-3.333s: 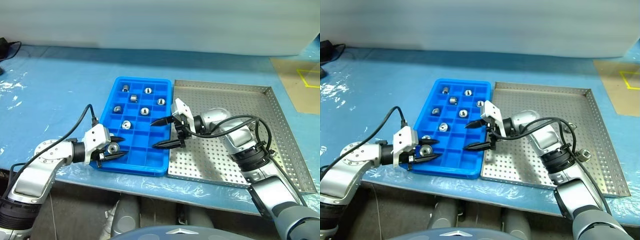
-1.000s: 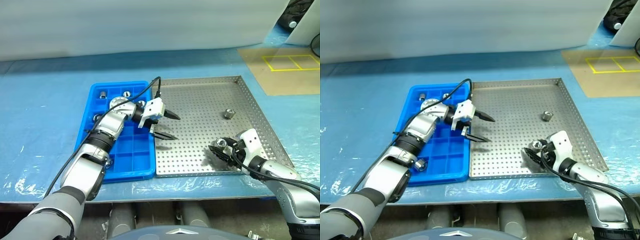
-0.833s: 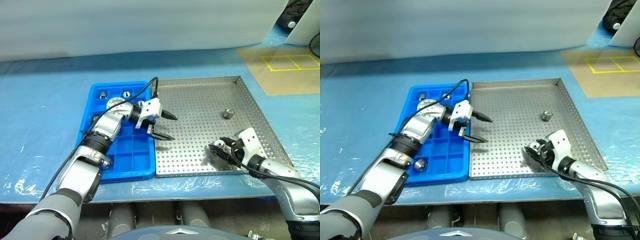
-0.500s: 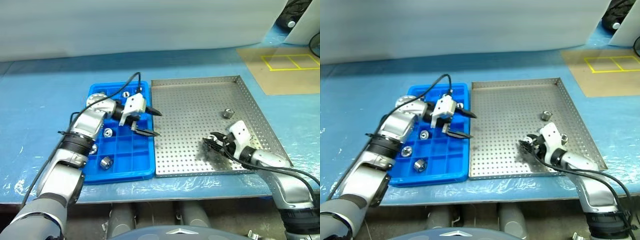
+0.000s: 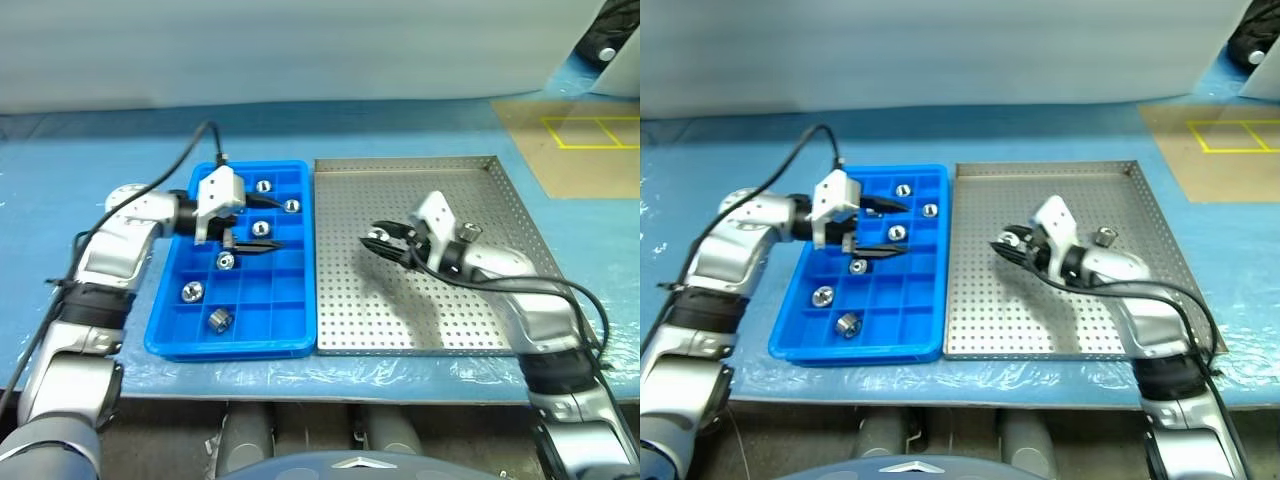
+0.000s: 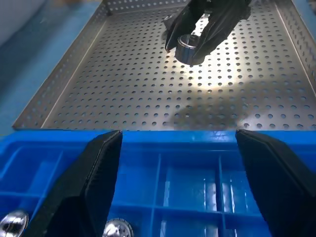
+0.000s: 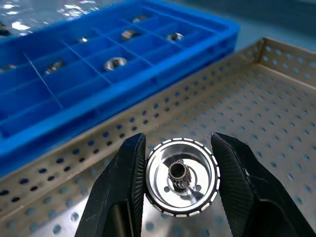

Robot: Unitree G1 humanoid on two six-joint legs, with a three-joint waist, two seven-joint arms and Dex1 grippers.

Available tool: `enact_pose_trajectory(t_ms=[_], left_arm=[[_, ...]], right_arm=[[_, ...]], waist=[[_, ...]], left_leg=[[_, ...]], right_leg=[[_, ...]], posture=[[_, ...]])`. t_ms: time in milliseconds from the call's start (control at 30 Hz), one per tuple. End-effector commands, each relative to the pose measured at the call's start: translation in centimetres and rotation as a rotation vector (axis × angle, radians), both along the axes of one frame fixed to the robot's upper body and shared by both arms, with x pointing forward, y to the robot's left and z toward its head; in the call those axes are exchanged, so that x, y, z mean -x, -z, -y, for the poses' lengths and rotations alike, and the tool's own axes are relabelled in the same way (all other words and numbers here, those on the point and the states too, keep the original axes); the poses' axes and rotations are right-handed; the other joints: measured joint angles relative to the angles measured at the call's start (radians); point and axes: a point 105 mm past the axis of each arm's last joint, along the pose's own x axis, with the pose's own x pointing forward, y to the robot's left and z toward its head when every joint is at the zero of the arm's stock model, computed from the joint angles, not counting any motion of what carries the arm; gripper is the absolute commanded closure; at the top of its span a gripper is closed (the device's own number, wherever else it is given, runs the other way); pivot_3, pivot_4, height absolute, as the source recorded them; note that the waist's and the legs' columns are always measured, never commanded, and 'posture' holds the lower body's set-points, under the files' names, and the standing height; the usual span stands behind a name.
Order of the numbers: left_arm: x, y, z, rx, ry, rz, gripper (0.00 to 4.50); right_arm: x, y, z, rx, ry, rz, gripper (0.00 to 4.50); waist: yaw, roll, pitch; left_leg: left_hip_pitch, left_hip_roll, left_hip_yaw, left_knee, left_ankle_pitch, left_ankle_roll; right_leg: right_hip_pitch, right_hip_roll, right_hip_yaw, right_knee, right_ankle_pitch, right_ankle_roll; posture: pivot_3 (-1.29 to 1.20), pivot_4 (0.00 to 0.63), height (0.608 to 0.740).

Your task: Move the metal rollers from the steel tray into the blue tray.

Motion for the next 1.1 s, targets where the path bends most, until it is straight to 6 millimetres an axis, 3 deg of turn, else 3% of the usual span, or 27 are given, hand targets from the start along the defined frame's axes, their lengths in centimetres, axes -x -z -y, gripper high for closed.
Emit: enact_pose_trajectory(t_ms=[33,200,367,533,767,1100], left_arm=[[0.6,-0.8,-2.0,0.041,-0.101,0.005,0.63],[1.1,0.2,-5.5,0.033,-0.278,-0.023,0.63],[2.6,-0.1,-7.1,0.038,-0.358,-0.018,0.63],[3.9,0.4,-7.0,0.041,-0.389,-0.038,0.63],[4.9,1.7,-6.6,0.025,-0.390,-0.086,0.63],[6.7,2.3,-5.4,0.042,-0.370,-0.126,0.63]], right_arm=[[-0.5,-0.9,-3.6,-0.012,-0.160,0.038,2.83],[-1.7,-0.4,-6.8,-0.001,-0.277,0.047,2.83],[-2.2,-0.1,-8.5,-0.007,-0.336,0.054,2.83],[-1.6,0.5,-9.8,-0.032,-0.391,0.022,2.83],[0.4,2.3,-9.5,-0.033,-0.500,-0.138,2.83],[3.3,2.1,-11.5,0.019,-0.718,-0.148,2.83]], waist=[[0.008,0.000,0.000],[0.054,0.000,0.000],[0.099,-0.001,0.001],[0.128,-0.002,0.001],[0.142,-0.002,0.001],[0.158,-0.002,0.001]], left_leg=[[0.000,0.000,0.000,-0.001,0.001,-0.002],[-0.001,0.003,-0.001,-0.003,0.003,-0.006],[-0.005,0.003,-0.002,-0.003,0.003,-0.005],[-0.005,0.003,-0.003,-0.003,0.003,-0.006],[-0.004,0.005,-0.004,-0.003,0.004,-0.007],[-0.003,0.011,-0.004,-0.005,0.006,-0.011]], right_leg=[[-0.001,0.000,0.000,0.002,-0.001,-0.001],[-0.003,0.003,-0.002,0.003,-0.002,-0.003],[-0.005,0.002,-0.004,0.002,-0.002,-0.004],[-0.005,0.002,-0.005,0.002,-0.002,-0.004],[-0.004,0.003,-0.005,0.003,-0.002,-0.004],[-0.006,0.009,-0.005,0.003,-0.003,-0.006]], posture=[[0.03,0.150,0.740],[0.11,0.150,0.740],[0.21,0.150,0.740],[0.26,0.150,0.740],[0.29,0.150,0.740],[0.36,0.150,0.740]])
